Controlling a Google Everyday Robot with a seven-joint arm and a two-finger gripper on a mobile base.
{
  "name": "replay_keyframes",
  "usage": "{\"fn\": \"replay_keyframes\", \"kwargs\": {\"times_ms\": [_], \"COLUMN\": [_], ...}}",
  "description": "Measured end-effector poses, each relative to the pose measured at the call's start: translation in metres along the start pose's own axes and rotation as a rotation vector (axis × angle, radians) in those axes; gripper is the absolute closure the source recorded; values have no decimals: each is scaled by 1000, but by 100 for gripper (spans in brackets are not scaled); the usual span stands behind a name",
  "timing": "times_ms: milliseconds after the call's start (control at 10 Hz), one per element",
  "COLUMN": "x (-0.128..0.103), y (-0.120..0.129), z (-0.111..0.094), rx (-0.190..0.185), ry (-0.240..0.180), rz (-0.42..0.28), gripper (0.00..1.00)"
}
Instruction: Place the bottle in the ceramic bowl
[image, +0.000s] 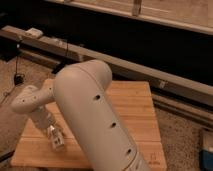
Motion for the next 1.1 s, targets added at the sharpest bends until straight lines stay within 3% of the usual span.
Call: {"fn": "replay_keyframes", "kwargs": {"times_ms": [200, 300, 600, 800, 900, 1100], "x": [2, 4, 12, 11, 5, -8], "y": [5, 6, -6, -29, -52, -87], "z": [-16, -25, -84, -110, -120, -132], "rx": [-50, -78, -189, -236, -260, -276], "ry": [-18, -32, -124, -173, -204, -241], "rz": [-19, -24, -11, 28, 63, 113], "gripper": [98, 100, 100, 100, 100, 100]}}
